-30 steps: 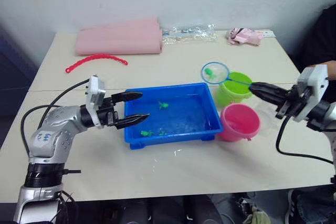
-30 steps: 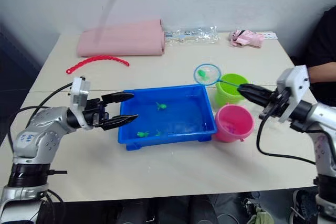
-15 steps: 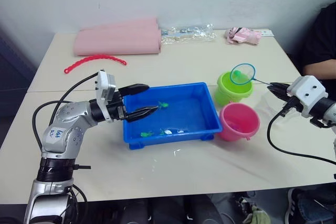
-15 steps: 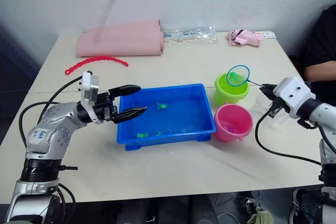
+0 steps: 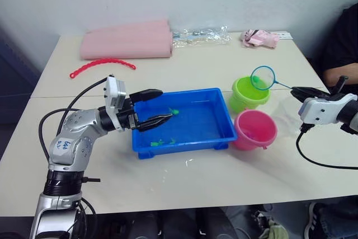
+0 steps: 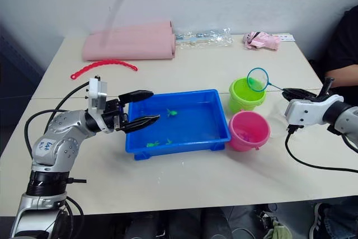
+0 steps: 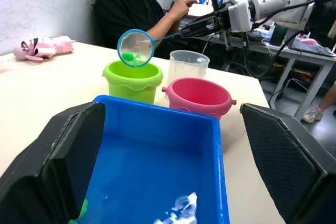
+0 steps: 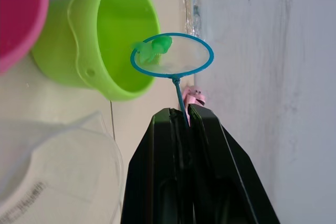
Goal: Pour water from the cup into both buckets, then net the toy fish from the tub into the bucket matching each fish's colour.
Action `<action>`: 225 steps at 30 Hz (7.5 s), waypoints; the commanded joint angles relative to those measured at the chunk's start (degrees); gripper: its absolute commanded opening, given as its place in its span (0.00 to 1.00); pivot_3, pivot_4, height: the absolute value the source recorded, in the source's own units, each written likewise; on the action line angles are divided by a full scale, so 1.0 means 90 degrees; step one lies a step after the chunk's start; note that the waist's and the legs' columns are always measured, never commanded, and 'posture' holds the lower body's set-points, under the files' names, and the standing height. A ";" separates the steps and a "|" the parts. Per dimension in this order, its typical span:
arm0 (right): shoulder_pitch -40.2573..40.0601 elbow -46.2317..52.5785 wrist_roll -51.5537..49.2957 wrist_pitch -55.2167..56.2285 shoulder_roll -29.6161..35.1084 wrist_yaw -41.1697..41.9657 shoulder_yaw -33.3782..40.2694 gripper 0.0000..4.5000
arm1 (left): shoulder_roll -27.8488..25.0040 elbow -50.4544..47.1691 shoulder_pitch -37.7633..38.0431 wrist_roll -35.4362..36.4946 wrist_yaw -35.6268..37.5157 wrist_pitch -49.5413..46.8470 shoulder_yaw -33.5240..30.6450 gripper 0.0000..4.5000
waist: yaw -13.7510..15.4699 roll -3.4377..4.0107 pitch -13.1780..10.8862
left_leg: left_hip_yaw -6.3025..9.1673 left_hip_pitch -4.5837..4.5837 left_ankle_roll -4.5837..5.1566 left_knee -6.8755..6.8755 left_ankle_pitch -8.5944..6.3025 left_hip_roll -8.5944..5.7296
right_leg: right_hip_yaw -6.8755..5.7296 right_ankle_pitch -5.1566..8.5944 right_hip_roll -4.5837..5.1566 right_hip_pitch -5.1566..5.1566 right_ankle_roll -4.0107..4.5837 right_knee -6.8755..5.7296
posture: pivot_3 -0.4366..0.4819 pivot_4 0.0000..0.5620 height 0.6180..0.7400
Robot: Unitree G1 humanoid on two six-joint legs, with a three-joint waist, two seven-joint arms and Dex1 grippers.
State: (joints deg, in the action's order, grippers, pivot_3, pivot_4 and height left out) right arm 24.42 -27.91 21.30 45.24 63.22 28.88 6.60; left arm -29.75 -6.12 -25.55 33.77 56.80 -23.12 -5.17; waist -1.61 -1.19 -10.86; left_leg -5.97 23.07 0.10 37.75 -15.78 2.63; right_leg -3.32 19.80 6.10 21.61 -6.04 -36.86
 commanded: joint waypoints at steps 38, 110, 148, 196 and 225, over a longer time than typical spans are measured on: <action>0.1596 0.2009 -0.2788 -0.3518 -0.1623 0.4667 -0.2810 0.00 | -0.2052 -0.0100 0.2202 0.0253 0.1545 0.0577 -0.1564 1.00 | 0.0000 0.0005 -0.0002 | 0.0002 0.0010 0.0017 0.0002 -0.0030 0.0000 | -0.0008 0.0001 0.0048 0.0004 0.0003 0.0009 | 0.48 0.27 1.00; 0.0197 0.1271 -0.3565 -0.4823 -0.0644 0.3312 0.1022 0.00 | 0.0012 0.1012 -0.0471 -0.0214 0.0349 0.0499 0.0046 1.00 | 0.0001 0.0006 -0.0004 | -0.0012 0.0007 0.0019 0.0003 -0.0025 -0.0001 | 0.0000 -0.0004 0.0004 0.0001 -0.0007 0.0010 | 0.48 0.27 1.00; 0.0607 0.1449 -0.5097 -0.3569 -0.0491 0.2961 -0.0025 0.00 | -0.0458 0.1121 0.0040 -0.0320 0.1085 0.1157 -0.0400 1.00 | -0.0020 0.0022 -0.0014 | -0.0010 0.0003 0.0008 0.0022 -0.0018 0.0021 | 0.0017 -0.0004 -0.0021 -0.0004 -0.0008 -0.0008 | 0.48 0.27 1.00; -0.0450 0.4492 -0.4804 -0.7560 -0.2991 0.2448 -0.0628 0.00 | -0.0901 0.0247 0.1109 -0.0072 0.0567 0.0767 -0.0890 1.00 | 0.0012 0.0029 -0.0017 | -0.0013 0.0017 0.0029 0.0009 -0.0044 0.0006 | 0.0005 -0.0005 0.0032 0.0007 -0.0009 -0.0003 | 0.48 0.27 1.00; -0.0843 0.2594 -0.3937 -0.5010 -0.0993 0.2412 0.1713 0.00 | 0.0137 0.0973 -0.0313 -0.0251 0.0772 0.0650 0.0028 1.00 | 0.0025 0.0027 -0.0017 | -0.0016 0.0012 0.0035 0.0019 -0.0037 -0.0003 | 0.0012 -0.0008 0.0002 0.0001 -0.0015 0.0018 | 0.48 0.27 1.00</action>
State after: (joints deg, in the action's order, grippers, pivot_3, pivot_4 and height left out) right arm 15.90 -2.79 -17.62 -5.60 52.87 51.57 22.17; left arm -28.77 3.07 -27.21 32.09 63.94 -18.93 -5.01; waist -1.38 -0.94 -11.02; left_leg -6.13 23.17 0.41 37.91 -16.12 2.61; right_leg -3.21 19.72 6.11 21.62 -6.17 -36.69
